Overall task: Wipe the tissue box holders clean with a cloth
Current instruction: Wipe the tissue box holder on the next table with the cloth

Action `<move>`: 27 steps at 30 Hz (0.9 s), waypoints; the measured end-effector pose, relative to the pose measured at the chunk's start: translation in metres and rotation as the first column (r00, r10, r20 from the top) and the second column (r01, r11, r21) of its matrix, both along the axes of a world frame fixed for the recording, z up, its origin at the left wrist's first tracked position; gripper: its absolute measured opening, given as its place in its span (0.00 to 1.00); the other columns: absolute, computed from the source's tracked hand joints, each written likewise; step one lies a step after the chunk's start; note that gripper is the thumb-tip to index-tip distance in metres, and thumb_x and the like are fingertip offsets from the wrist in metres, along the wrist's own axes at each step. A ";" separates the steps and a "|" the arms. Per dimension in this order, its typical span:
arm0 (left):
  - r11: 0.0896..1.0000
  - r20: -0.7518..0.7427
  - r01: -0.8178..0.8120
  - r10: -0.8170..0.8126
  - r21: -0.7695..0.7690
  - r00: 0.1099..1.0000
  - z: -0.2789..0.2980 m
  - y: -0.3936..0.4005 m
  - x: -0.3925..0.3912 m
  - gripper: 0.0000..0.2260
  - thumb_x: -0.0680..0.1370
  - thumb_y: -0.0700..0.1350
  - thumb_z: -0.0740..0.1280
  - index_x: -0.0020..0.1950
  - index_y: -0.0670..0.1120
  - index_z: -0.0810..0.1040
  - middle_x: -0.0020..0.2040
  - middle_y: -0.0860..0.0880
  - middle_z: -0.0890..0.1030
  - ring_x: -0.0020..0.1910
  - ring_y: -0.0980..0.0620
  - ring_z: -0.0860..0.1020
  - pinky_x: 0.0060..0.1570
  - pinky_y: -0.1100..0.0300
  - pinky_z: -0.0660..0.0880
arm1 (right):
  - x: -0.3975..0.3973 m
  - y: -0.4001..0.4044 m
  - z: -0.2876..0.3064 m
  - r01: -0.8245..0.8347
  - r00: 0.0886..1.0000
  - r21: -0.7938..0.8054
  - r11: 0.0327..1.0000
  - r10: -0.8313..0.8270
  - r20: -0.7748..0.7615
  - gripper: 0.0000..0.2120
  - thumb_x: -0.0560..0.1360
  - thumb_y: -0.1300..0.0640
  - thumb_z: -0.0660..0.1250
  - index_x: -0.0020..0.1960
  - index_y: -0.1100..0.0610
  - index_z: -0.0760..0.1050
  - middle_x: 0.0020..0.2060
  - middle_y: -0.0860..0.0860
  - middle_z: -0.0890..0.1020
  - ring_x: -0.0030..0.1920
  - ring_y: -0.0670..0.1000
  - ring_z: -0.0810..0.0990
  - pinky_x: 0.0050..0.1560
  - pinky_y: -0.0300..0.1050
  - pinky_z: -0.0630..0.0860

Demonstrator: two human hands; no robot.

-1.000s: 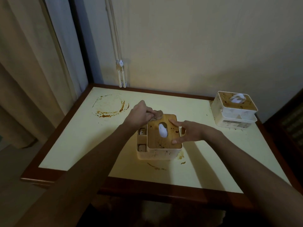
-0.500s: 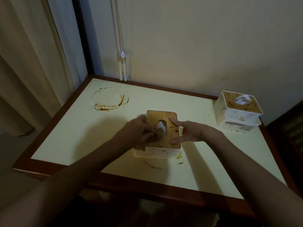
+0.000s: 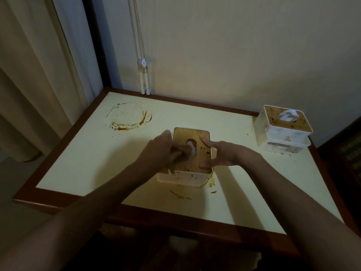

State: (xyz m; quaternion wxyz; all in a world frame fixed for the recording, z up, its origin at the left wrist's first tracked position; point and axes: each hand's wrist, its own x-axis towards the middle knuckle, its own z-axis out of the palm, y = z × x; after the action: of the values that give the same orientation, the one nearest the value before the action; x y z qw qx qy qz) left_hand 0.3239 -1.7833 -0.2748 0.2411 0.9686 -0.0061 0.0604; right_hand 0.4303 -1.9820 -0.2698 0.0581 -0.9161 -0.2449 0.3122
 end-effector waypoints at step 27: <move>0.967 -0.085 -0.085 0.066 -0.240 0.994 0.003 0.043 0.051 0.08 0.75 0.42 0.69 0.54 0.45 0.83 0.44 0.49 0.84 0.35 0.53 0.82 0.31 0.75 0.73 | -0.008 -0.012 0.006 -0.013 0.969 0.268 0.963 -0.054 0.239 0.26 0.81 0.44 0.53 0.77 0.44 0.51 0.60 0.56 0.78 0.60 0.55 0.75 0.60 0.49 0.68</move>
State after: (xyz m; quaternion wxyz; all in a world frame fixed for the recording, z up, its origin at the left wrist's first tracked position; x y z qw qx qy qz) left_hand 0.3751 -1.7404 -0.2716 0.3554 0.9329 0.0475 0.0326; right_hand 0.4227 -1.9943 -0.2639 0.1539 -0.9337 -0.2807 0.1604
